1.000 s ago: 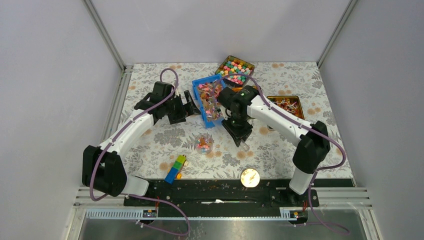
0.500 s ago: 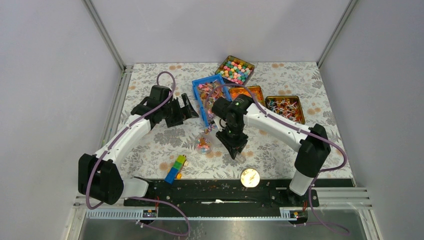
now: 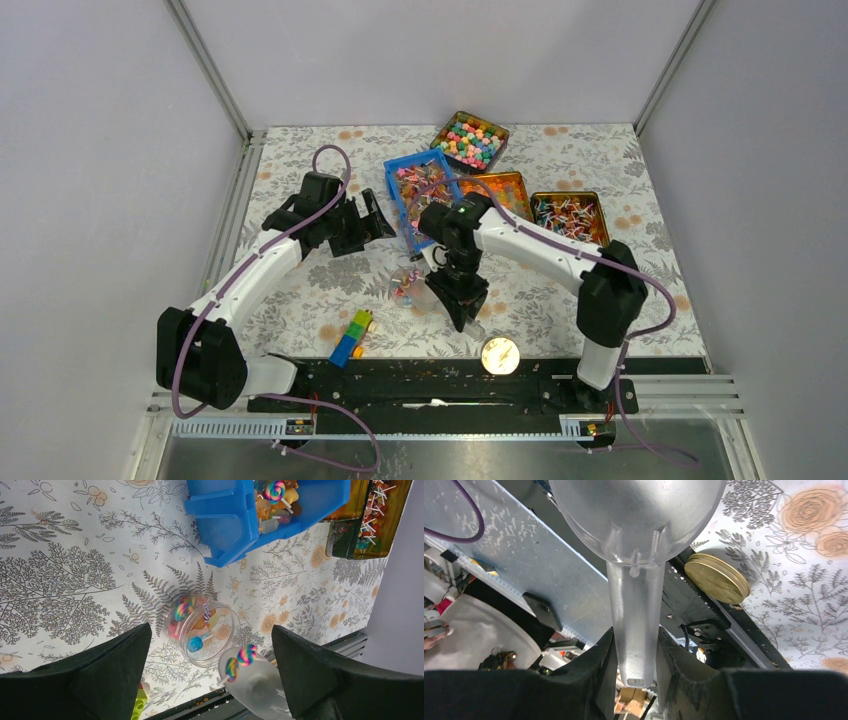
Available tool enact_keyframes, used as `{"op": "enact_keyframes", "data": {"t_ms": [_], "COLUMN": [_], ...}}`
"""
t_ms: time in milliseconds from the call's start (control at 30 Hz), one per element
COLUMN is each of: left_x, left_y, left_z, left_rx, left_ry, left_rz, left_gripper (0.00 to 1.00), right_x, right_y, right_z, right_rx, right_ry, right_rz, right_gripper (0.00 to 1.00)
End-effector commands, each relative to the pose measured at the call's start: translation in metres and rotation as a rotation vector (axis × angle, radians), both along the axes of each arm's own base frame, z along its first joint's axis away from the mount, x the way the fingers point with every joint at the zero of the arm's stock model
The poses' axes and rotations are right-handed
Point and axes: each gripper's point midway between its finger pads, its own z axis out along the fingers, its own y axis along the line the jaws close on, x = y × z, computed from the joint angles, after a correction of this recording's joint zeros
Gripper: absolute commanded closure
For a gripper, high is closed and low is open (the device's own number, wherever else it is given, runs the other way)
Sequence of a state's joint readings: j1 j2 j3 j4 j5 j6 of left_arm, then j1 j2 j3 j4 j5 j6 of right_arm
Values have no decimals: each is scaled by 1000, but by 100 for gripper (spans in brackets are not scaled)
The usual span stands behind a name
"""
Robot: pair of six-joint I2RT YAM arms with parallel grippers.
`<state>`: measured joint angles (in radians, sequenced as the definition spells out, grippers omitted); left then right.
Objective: Pack the candies
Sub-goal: Place the fake candies in the packing bottle.
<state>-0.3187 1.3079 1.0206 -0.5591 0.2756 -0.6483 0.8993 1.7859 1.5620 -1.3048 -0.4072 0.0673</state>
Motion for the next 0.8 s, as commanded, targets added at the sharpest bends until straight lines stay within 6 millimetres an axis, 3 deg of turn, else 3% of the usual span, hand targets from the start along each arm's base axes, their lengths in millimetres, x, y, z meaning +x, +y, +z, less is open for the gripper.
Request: {"op": "enact_keyframes", "data": {"t_ms": [0, 333, 767], "left_x": [2, -1, 3], "left_y": [4, 8, 8], "left_z": [10, 11, 12], "left_rx": [4, 23, 34], "left_ry": [-48, -52, -53], "left_rz": [19, 14, 11], "left_gripper": [7, 7, 7], "right_x": [-12, -6, -6], "right_y": [3, 18, 27], "right_z": [0, -2, 22], "right_rx": [-23, -43, 31], "right_ry": [104, 217, 415], "right_rz": [32, -32, -179], "right_gripper": [100, 100, 100]}}
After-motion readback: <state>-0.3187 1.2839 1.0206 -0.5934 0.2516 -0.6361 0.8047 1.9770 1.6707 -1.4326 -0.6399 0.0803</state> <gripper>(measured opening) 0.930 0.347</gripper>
